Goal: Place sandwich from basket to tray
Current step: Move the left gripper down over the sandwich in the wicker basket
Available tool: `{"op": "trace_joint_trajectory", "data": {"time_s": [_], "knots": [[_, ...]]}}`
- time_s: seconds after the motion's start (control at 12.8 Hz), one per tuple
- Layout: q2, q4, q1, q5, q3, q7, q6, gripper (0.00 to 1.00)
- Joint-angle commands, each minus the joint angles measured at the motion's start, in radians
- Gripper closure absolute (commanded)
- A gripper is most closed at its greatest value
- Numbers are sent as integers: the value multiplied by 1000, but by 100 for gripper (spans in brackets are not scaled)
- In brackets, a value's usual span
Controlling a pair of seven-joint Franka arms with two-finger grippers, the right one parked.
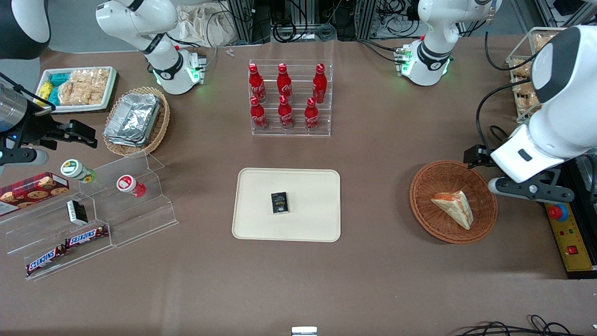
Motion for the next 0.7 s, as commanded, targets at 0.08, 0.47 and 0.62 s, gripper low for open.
{"op": "trace_joint_trajectory", "data": {"time_s": [0.08, 0.47, 0.62], "knots": [[47, 49, 4, 15, -7, -27, -12, 0], [96, 46, 24, 21, -1, -152, -5, 0], [87, -62, 53, 15, 1, -335, 140, 0]]}}
